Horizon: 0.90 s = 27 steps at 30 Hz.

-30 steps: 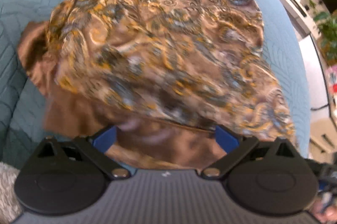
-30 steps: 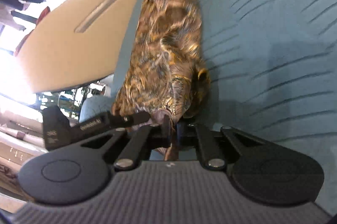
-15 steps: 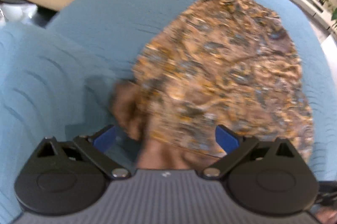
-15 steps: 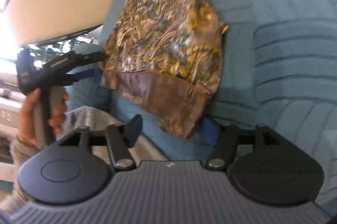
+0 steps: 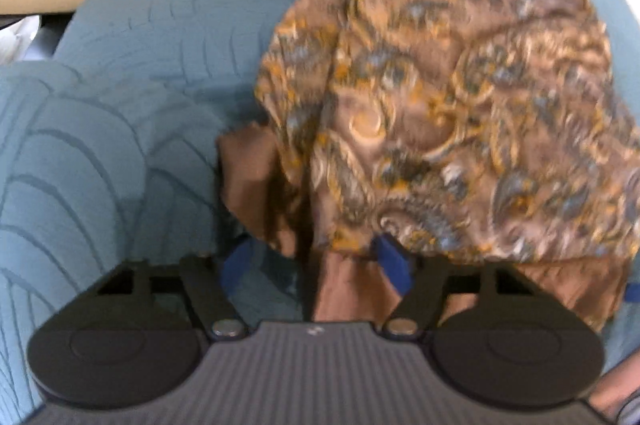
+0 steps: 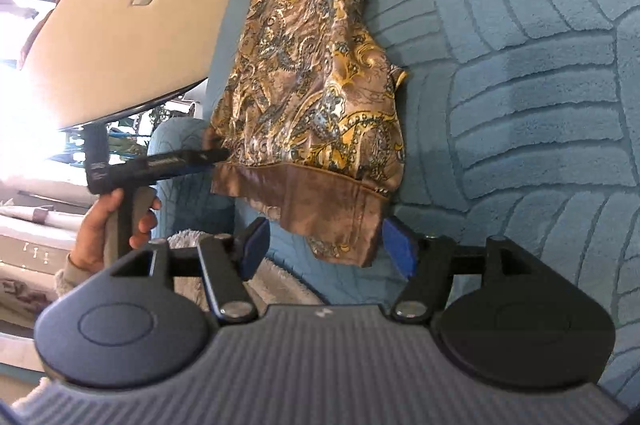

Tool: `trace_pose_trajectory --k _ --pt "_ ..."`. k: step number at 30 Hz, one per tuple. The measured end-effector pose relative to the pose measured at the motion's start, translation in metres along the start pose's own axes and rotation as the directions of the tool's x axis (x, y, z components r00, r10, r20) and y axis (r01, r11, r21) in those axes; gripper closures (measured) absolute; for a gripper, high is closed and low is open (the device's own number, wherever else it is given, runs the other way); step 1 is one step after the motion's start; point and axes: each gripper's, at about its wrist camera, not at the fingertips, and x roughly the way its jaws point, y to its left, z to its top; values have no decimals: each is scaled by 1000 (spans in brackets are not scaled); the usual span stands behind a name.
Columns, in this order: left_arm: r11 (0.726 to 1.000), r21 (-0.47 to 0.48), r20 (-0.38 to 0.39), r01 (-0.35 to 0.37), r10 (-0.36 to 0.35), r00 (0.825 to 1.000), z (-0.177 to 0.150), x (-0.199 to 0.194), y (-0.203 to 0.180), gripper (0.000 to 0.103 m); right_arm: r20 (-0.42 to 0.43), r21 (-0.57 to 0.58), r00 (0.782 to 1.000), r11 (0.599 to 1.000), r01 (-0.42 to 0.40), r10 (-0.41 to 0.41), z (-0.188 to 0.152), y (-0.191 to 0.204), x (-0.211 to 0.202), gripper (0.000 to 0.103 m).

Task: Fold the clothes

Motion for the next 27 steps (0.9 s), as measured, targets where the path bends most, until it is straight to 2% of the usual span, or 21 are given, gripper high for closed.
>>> trace_pose_trajectory --k 1,4,5,11,14,19,25,27 --pt "1000 -5 -5 4 -4 1000 0 3 2 47 -2 0 1000 1000 -3 3 -1 0 0 37" --pt "999 -16 -5 33 -33 999 0 4 6 79 -4 -7 1000 1000 -5 5 0 0 0 37" --pt "999 -18 0 37 -37 999 0 3 6 96 -5 -8 1000 1000 -5 5 0 0 0 37" --pt "1000 -1 125 -29 29 992 1 -28 11 99 -2 -15 1000 1000 -9 9 -1 -1 1 37" --pt "999 -6 153 -37 37 988 4 -45 16 99 -7 -16 1000 1000 -8 7 -1 -1 5 37" --pt "995 -38 137 -93 97 986 4 -47 30 94 -21 -34 1000 999 -12 11 -4 -1 7 37" --pt "995 -85 102 -46 54 993 3 -38 31 93 -31 -75 999 997 28 -31 -6 3 8 37" --pt "995 -89 115 -43 54 992 1 -43 30 87 -26 -97 999 995 36 -39 -5 7 6 37"
